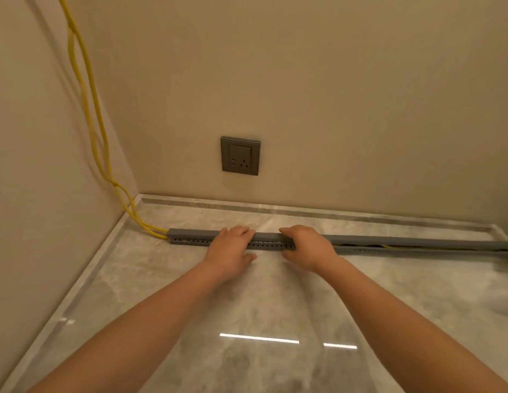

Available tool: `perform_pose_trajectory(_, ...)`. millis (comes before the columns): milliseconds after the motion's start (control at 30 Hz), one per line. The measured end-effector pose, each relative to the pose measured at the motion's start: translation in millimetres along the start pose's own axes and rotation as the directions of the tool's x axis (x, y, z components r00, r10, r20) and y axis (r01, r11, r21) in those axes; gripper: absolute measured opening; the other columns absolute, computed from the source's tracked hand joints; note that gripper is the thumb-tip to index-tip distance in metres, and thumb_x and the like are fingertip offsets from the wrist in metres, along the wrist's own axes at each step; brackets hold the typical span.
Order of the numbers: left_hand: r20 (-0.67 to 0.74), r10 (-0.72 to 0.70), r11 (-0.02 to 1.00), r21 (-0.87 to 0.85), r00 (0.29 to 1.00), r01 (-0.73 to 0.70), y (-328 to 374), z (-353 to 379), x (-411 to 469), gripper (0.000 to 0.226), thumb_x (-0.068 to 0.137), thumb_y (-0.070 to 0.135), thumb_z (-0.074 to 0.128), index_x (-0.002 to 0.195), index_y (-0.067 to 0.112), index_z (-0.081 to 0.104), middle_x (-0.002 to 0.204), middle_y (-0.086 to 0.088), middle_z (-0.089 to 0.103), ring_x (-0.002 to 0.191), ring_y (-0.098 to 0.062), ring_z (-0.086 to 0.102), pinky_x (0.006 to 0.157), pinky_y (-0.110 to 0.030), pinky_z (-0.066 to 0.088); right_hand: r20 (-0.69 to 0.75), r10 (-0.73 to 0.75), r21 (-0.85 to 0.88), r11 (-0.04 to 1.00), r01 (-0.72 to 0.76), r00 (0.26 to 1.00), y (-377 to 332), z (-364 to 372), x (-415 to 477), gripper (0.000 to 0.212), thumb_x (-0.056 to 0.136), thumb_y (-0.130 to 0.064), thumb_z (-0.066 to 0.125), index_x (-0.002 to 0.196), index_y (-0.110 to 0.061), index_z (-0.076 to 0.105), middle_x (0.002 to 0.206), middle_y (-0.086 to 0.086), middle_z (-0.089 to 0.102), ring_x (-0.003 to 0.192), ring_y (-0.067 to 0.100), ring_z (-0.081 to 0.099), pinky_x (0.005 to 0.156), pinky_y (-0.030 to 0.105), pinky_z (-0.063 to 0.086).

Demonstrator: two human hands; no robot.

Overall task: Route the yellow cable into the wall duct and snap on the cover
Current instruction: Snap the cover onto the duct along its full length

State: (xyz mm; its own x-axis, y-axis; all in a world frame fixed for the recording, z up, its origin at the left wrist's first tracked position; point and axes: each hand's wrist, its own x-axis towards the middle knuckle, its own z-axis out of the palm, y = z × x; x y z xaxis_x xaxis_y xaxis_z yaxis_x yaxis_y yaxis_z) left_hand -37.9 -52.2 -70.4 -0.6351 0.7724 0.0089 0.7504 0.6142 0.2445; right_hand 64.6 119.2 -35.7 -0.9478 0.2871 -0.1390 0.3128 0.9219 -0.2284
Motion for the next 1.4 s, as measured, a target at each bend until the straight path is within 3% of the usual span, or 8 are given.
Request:
perform_pose_trajectory(200, 0.01, 0.071, 0.997, -0.023, 0.997, -0.071, 85, 15, 25, 0.058, 0.092, 0.041, 0.053, 0.143, 0.019, 0.038, 0.146, 0.002, 0.04, 0.132, -0.019, 0.039, 0.118, -0.037, 0.018, -0.051, 0.066, 0.034, 0.997, -0.065, 0.997, 74, -18, -37, 0.052, 0.084, -0.033, 0.058, 0.135, -0.028, 0.05, 0.129, 0.001, 0.057, 0.119, 0.024, 0.052, 0.091, 0.041, 0.05)
perform_pose_trajectory(433, 0.018, 0.005, 1.0, 0.001, 1.0, -0.005, 184, 37, 50, 0.061, 0.092, 0.042, 0.053, 0.145, 0.019, 0.035, 0.151, 0.002, 0.036, 0.134, -0.023, 0.037, 0.117, -0.039, 0.024, -0.041, 0.05, 0.057, 0.997, -0.048, 0.998, 168, -44, -70, 0.04, 0.083, -0.032, 0.057, 0.123, -0.027, 0.058, 0.119, 0.0, 0.061, 0.108, 0.022, 0.056, 0.083, 0.042, 0.053)
perform_pose_trajectory(767, -0.008, -0.022, 0.997, 0.072, 1.0, 0.023, 303, 66, 81, 0.059, 0.091, 0.042, 0.054, 0.142, 0.017, 0.039, 0.145, -0.001, 0.04, 0.132, -0.021, 0.039, 0.115, -0.037, 0.025, -0.006, -0.011, 0.06, 0.998, 0.011, 1.0, 278, -66, -104, 0.049, 0.085, -0.033, 0.058, 0.134, -0.03, 0.051, 0.132, 0.001, 0.055, 0.12, 0.023, 0.051, 0.092, 0.042, 0.05)
perform_pose_trajectory(1000, 0.063, -0.019, 0.992, 0.124, 0.998, 0.011, 342, 69, 100, 0.064, 0.092, 0.04, 0.052, 0.147, 0.016, 0.03, 0.146, -0.002, 0.038, 0.134, -0.022, 0.037, 0.119, -0.042, 0.017, -0.006, 0.018, 0.07, 0.997, -0.018, 1.0, 323, -70, -114, 0.053, 0.086, -0.032, 0.059, 0.137, -0.026, 0.048, 0.133, 0.002, 0.053, 0.123, 0.023, 0.047, 0.096, 0.041, 0.047)
perform_pose_trajectory(1100, 0.068, -0.014, 0.991, 0.136, 0.998, 0.005, 349, 67, 106, 0.059, 0.091, 0.039, 0.053, 0.143, 0.018, 0.035, 0.137, -0.003, 0.043, 0.123, -0.025, 0.044, 0.115, -0.04, 0.023, -0.023, 0.04, 0.025, 0.999, -0.04, 0.999, 334, -71, -117, 0.051, 0.085, -0.032, 0.058, 0.135, -0.023, 0.05, 0.126, 0.003, 0.052, 0.123, 0.025, 0.045, 0.095, 0.038, 0.046)
perform_pose_trajectory(1300, 0.058, 0.009, 0.991, 0.132, 0.998, -0.016, 356, 67, 119, 0.047, 0.089, 0.031, 0.051, 0.135, 0.02, 0.044, 0.123, -0.003, 0.046, 0.106, -0.026, 0.047, 0.096, -0.034, 0.037, 0.016, 0.137, -0.046, 0.99, -0.137, 0.99, 355, -71, -124, 0.062, 0.087, -0.039, 0.057, 0.142, -0.02, 0.038, 0.143, 0.005, 0.042, 0.134, 0.024, 0.036, 0.112, 0.042, 0.031)
perform_pose_trajectory(1400, 0.056, 0.087, 0.991, 0.102, 0.995, -0.092, 366, 72, 128, 0.045, 0.088, 0.026, 0.051, 0.132, 0.018, 0.047, 0.127, -0.002, 0.05, 0.111, -0.024, 0.05, 0.101, -0.034, 0.036, -0.003, 0.172, -0.02, 0.985, -0.172, 0.985, 367, -70, -130, 0.064, 0.087, -0.039, 0.057, 0.144, -0.019, 0.035, 0.146, 0.005, 0.04, 0.136, 0.024, 0.035, 0.113, 0.043, 0.03)
